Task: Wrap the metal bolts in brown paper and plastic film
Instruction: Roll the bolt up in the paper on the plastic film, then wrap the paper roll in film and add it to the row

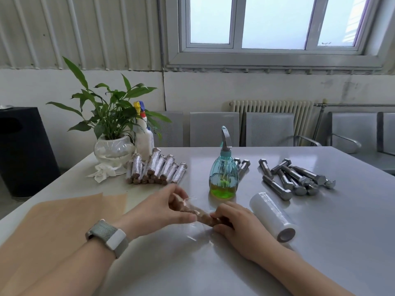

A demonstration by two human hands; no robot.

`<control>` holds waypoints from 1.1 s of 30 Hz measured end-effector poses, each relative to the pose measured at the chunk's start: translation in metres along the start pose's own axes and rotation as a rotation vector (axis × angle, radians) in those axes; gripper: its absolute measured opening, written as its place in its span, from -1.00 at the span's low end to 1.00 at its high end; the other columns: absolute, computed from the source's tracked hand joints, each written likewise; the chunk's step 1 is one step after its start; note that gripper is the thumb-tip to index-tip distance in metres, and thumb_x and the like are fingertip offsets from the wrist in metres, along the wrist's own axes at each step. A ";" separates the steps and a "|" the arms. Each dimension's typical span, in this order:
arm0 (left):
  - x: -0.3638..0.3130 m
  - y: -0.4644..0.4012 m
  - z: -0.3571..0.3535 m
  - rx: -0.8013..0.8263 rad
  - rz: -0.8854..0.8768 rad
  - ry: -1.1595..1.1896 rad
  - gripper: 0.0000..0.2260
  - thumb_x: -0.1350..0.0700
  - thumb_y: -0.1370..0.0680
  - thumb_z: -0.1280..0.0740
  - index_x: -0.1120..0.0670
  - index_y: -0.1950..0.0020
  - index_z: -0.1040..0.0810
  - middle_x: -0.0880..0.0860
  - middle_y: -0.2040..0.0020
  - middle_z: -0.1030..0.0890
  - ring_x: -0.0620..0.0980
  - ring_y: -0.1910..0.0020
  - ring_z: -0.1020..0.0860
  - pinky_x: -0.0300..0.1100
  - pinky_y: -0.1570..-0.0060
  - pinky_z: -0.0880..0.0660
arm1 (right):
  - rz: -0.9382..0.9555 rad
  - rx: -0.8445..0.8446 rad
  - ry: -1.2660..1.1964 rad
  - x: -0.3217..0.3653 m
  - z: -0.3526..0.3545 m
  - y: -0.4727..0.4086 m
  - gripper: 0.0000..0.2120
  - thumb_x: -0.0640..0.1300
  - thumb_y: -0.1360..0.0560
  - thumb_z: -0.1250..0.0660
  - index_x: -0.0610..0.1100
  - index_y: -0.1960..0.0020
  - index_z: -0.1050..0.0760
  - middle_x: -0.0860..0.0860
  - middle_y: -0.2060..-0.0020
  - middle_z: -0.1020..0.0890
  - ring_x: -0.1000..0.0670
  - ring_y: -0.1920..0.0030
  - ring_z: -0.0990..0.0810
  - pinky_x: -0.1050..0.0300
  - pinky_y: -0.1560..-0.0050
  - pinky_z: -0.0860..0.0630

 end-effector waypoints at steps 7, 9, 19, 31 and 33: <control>-0.035 -0.022 -0.056 -0.192 -0.228 0.471 -0.84 0.01 -0.41 -0.53 0.05 0.21 -0.62 0.05 0.35 -0.57 -0.04 0.34 -0.54 -0.20 0.25 -0.51 | -0.107 -0.038 -0.106 -0.006 0.005 0.005 -0.82 -0.22 -0.43 -0.38 -0.01 0.16 -0.40 0.21 0.20 -0.46 0.18 0.14 -0.45 0.41 0.16 -0.34; -0.036 -0.035 -0.073 -0.317 -0.150 0.556 -0.77 0.12 -0.42 -0.54 0.02 0.36 -0.54 0.05 0.45 -0.52 -0.02 0.45 -0.49 -0.17 0.38 -0.48 | -0.126 -0.045 -0.107 -0.005 0.005 0.005 -0.79 -0.23 -0.43 -0.38 -0.02 0.18 -0.37 0.20 0.19 -0.43 0.16 0.17 -0.43 0.43 0.16 -0.33; -0.023 -0.052 -0.103 -0.354 -0.120 0.485 -0.69 0.10 -0.52 -0.42 -0.05 0.42 -0.50 -0.12 0.49 -0.48 -0.17 0.48 -0.43 -0.32 0.43 -0.40 | -0.146 0.090 0.006 0.006 0.016 0.004 -0.85 -0.24 -0.49 -0.30 -0.14 -0.01 -0.61 0.03 -0.04 -0.53 0.02 -0.06 -0.55 0.28 -0.08 -0.42; -0.025 -0.061 -0.108 -0.262 -0.033 0.375 -0.67 -0.07 -0.36 -0.31 0.23 0.24 -0.52 -0.01 0.38 -0.49 -0.05 0.38 -0.42 -0.32 0.41 -0.36 | -0.762 0.378 0.077 -0.078 0.073 0.012 -0.42 0.36 -0.35 -0.39 -0.11 -0.07 -0.44 -0.03 0.03 -0.57 0.03 0.13 -0.60 0.17 0.32 -0.57; -0.024 -0.064 -0.114 -0.238 -0.023 0.409 -0.54 -0.18 -0.33 -0.33 0.24 0.16 -0.55 0.01 0.31 -0.52 -0.05 0.30 -0.48 -0.28 0.28 -0.47 | -0.825 0.303 -0.142 -0.080 0.075 0.011 -0.49 0.26 -0.27 -0.43 -0.12 0.02 -0.49 -0.07 0.11 -0.60 -0.04 0.18 -0.67 0.08 0.26 -0.64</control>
Point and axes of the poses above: each hand's wrist, its own y-axis away from the middle knuckle, its own z-axis out of the back of the hand, x = y × z, the point moved 4 cm from there along -y, towards the middle knuckle
